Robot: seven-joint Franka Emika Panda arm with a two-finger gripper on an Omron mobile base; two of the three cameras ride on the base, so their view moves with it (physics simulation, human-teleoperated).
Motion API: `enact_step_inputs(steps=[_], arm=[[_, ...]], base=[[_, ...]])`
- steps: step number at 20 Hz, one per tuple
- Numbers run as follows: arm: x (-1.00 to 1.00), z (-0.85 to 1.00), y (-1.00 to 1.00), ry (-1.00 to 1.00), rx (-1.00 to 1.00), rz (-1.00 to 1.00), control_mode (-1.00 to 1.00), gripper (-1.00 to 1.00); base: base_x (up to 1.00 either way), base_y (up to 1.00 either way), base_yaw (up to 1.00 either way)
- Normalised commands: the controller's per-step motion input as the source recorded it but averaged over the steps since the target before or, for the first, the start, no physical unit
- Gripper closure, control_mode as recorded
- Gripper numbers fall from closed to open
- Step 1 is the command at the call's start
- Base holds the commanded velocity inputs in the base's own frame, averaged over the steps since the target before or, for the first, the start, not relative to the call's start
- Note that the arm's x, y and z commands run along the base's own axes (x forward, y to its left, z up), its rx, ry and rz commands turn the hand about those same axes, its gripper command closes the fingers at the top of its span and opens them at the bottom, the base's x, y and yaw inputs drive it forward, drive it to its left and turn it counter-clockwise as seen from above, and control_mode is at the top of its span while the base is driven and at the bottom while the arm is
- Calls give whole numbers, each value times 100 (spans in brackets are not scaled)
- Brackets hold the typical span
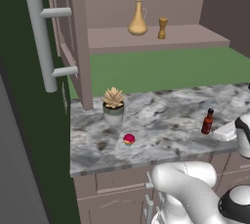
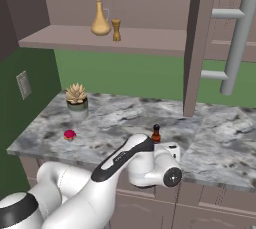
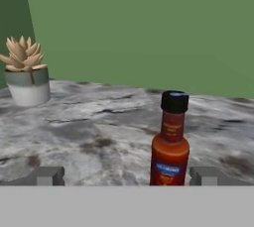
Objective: There are various items on the counter. Only move the condiments/shakers into the cabinet.
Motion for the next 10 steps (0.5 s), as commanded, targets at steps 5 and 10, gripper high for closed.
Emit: enact_step_inputs(steps=[5,10], arm=[[22,-4,0,4,-1,0,-100,-100],[18,-5,0,3,0,0,-100,-100]], base=[[0,0,0],[0,0,0]])
